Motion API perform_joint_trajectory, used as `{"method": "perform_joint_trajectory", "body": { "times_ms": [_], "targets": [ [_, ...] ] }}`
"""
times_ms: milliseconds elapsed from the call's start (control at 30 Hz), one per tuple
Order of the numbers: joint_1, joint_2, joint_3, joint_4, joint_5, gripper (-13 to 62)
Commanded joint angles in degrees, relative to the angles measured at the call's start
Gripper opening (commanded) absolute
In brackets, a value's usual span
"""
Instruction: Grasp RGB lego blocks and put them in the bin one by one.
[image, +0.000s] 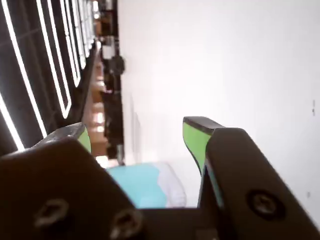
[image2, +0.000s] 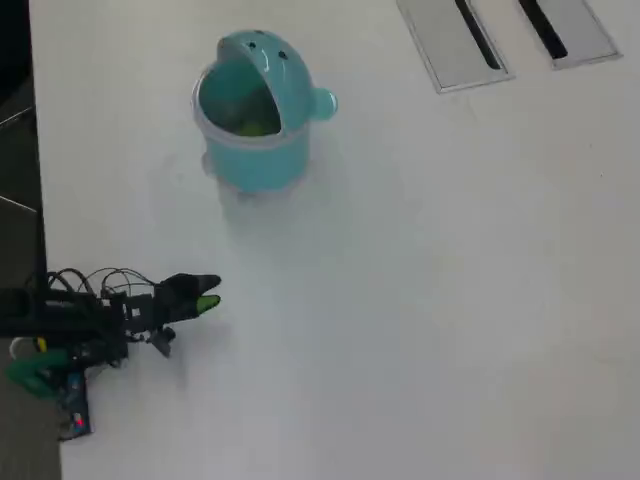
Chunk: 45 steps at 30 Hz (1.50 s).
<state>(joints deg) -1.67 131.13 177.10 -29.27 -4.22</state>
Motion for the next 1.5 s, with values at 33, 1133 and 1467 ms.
{"method": "perform_joint_trajectory", "body": {
  "times_ms": [33, 1133, 1467],
  "targets": [
    [-0.1, 3.0, 4.6, 3.1, 2.1, 34.8],
    [-0.7, 2.9, 4.6, 15.6, -0.7, 34.1],
    [-0.7, 3.0, 4.6, 15.6, -0.7, 34.1]
  ]
}}
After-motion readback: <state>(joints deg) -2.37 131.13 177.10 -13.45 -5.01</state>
